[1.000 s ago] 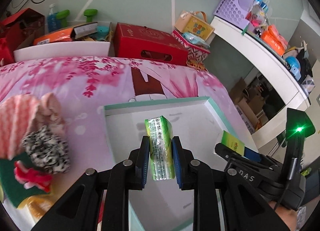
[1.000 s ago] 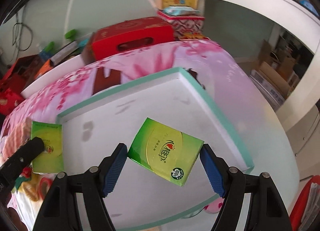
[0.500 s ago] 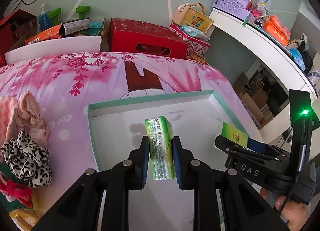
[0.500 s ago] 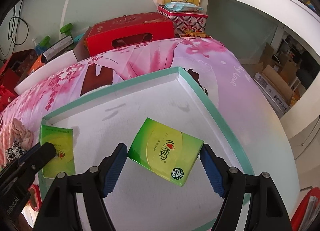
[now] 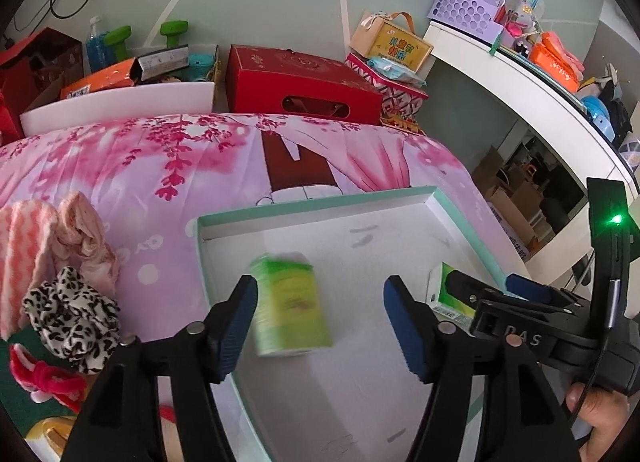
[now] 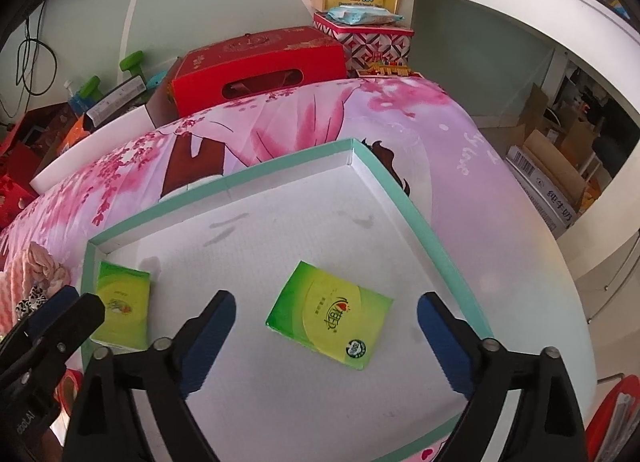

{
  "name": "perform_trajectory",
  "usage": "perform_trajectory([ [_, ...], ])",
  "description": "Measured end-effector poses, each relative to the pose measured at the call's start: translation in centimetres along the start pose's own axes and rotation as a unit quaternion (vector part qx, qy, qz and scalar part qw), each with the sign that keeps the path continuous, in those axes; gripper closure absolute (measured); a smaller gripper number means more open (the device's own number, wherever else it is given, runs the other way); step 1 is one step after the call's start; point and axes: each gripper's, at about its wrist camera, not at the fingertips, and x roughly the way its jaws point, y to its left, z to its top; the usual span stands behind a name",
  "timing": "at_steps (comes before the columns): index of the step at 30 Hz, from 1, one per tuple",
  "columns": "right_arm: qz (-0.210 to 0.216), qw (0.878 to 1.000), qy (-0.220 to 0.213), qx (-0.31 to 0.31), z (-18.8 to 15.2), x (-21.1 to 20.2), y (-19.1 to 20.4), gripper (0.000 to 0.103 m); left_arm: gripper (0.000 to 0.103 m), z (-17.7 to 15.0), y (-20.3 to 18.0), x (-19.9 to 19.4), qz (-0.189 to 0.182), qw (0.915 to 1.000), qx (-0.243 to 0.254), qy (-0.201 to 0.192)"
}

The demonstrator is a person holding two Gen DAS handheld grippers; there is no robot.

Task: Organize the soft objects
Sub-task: 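Move both tools back toward the pile of soft items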

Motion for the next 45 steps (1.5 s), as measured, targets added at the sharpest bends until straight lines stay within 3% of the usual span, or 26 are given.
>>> perform_trajectory([
  [1, 0.001, 1.0, -0.003, -0.001, 0.0, -0.2, 0.0, 0.001, 0.032, 0.0, 0.2, -0.2, 0.004, 1.0, -0.001, -0.001],
  [3, -0.001, 1.0, -0.01, 0.0, -0.1, -0.6, 0.0, 0.0, 0.015, 0.0, 0.7, -0.6, 0.018, 0.9998, -0.007, -0.006],
  [7, 0.003, 1.0, -0.021, 0.0, -0.1, -1.6, 0.3, 0.0, 0.011, 0.2, 2.4, -2.4, 0.049, 0.9979, -0.023, -0.037],
  [9, 0.005, 1.0, -0.03, 0.0, -0.2, -2.4, 0.6, 0.0, 0.002, 0.4, 3.3, -3.3, 0.068, 0.996, -0.028, -0.05],
  [15, 0.01, 0.999, -0.049, 0.001, -0.5, -4.3, 2.7, 0.0, 0.002, 0.5, 6.9, -6.5, 0.109, 0.9878, -0.066, -0.089],
  [22, 0.047, 0.997, -0.061, -0.018, -1.6, -5.9, 6.9, 0.0, 0.002, -0.1, 10.8, -10.5, 0.165, 0.9732, -0.094, -0.13],
  [32, 0.111, 0.992, -0.046, -0.03, -2.6, -6.9, 13.6, 0.0, 0.002, -1.8, 16.6, -15.8, 0.225, 0.9576, -0.149, -0.103],
  [36, 0.135, 0.989, -0.045, -0.048, -2.9, -7.2, 16.7, 0.0, 0.002, -2.8, 18.9, -17.0, 0.26, 0.9469, -0.169, -0.086],
  [45, 0.169, 0.983, -0.029, -0.07, -4.0, -6.8, 22.0, 0.0, 0.002, -4.8, 21.7, -17.1, 0.24, 0.9421, -0.227, -0.058],
])
